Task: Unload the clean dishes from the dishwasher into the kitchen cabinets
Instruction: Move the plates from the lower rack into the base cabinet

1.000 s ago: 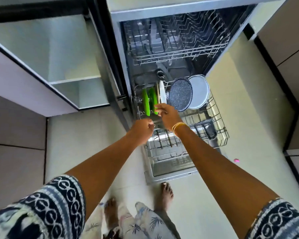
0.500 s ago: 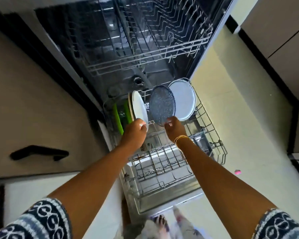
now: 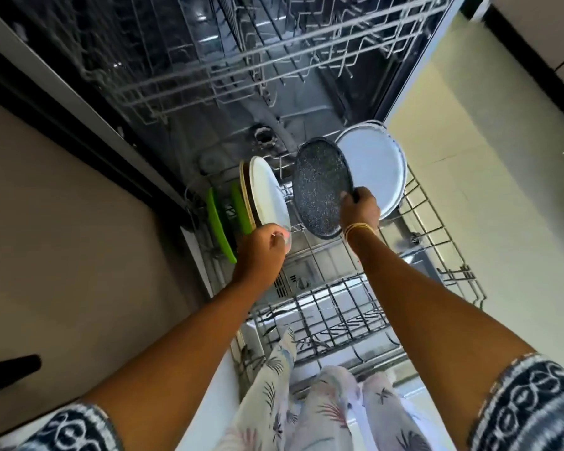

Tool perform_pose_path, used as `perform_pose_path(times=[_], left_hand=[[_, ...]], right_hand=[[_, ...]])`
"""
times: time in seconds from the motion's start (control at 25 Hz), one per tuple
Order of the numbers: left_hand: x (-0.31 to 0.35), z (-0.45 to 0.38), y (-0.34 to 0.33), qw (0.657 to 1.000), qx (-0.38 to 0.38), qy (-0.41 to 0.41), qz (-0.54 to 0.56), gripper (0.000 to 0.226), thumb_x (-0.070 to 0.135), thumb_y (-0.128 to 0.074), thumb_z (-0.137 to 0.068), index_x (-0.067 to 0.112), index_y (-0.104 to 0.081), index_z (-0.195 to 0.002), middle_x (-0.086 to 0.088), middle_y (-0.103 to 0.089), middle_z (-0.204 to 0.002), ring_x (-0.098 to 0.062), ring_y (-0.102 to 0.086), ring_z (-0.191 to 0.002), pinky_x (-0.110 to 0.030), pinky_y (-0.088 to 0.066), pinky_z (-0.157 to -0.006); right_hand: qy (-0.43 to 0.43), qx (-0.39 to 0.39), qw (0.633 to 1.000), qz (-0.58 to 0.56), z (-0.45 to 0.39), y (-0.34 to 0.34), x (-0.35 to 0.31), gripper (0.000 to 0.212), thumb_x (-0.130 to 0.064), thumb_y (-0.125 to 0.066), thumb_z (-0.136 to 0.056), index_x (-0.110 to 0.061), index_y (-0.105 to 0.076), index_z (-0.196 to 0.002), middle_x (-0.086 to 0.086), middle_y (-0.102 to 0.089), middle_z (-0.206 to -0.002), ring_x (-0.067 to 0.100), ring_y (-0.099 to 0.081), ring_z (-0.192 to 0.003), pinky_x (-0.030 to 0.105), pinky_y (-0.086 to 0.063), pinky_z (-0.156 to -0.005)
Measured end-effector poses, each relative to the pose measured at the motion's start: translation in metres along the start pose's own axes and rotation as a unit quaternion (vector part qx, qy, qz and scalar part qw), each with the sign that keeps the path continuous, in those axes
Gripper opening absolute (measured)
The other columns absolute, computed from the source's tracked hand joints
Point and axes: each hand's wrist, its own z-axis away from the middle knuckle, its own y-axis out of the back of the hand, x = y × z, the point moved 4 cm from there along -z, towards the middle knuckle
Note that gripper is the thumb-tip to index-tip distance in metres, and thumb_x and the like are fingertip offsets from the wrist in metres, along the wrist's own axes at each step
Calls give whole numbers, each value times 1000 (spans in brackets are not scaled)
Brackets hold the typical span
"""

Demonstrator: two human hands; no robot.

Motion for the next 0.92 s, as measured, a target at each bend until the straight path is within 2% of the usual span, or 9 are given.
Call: perform_pose_path(times=[0.12, 0.24, 0.36, 0.48, 0.6, 0.68, 0.72, 0.8, 0.92], left_hand=[[-4, 10, 5, 998, -19, 53, 0, 25, 11, -44, -94, 1, -67, -94, -17, -71, -81, -23, -66, -65, -34, -59, -66], [2, 20, 11, 976, -62, 197, 68, 29, 15, -41, -98, -2, -62, -109, -14, -65, -79, -18, -57, -57, -23, -48, -48], [18, 39, 17, 946, -98, 287, 114, 35, 31, -43, -100, 7, -53, -122, -10, -60, -87, -28, -60, -79, -36, -51, -71], [27, 55, 20, 924, -87, 334, 165, 44, 41, -43, -99, 14, -43, -134, -13, -55, -123, -32, -59, -106, -46, -50, -83], [27, 70, 27, 850, -54, 421, 311, 54, 56, -32, -96, 21, -38, -137, -12, -45, -141, -37, -51, -121, -58, -46, -92], [25, 83, 31, 781, -81, 488, 380, 74, 71, -18, -90, 22, -35, -142, -14, -41, -147, -40, -43, -130, -71, -26, -102], [28, 89, 36, 754, -100, 506, 405, 81, 76, -12, -86, 23, -31, -145, -13, -37, -150, -41, -37, -134, -76, -20, -98], [33, 100, 43, 713, -147, 513, 454, 84, 78, -14, -84, 24, -31, -146, -12, -33, -153, -48, -27, -137, -82, -26, -84], [41, 113, 48, 666, -163, 485, 543, 55, 48, -36, -93, 6, -47, -127, -28, -50, -133, -54, -52, -112, -70, -46, -81]], right_hand=[[25, 65, 995, -75, 24, 19, -9, 25, -25, -45, -99, -7, -62, -105, 15, -67, -99, 23, -52, -82, 25, -34, -71], [-14, 121, 987, -102, 40, 54, -21, 32, -27, -41, -101, -6, -64, -106, 16, -67, -104, 25, -55, -86, 25, -35, -70], [-87, 112, 983, -120, 42, 86, -12, 37, -32, -41, -101, -8, -64, -116, 16, -66, -116, 30, -60, -105, 32, -45, -87], [-120, 53, 979, -157, 52, 91, 3, 39, -32, -47, -98, -5, -65, -119, 11, -65, -111, 26, -58, -105, 33, -44, -94], [-116, 25, 966, -229, 72, 88, -2, 38, -29, -52, -95, -1, -65, -118, 10, -64, -110, 24, -56, -103, 34, -43, -96], [-151, 55, 944, -289, 87, 95, -6, 36, -32, -56, -92, -1, -67, -108, 11, -65, -105, 25, -58, -94, 32, -45, -89], [-173, 77, 929, -317, 94, 99, -7, 32, -33, -59, -89, -3, -66, -96, 8, -66, -95, 24, -58, -85, 32, -47, -83], [-208, 94, 895, -383, 103, 102, -10, 18, -23, -62, -84, -8, -59, -76, 3, -61, -75, 22, -56, -71, 34, -49, -72], [-222, 48, 871, -435, 107, 100, -10, 15, -1, -48, -78, -9, -54, -66, 4, -54, -70, 21, -50, -63, 26, -41, -55]])
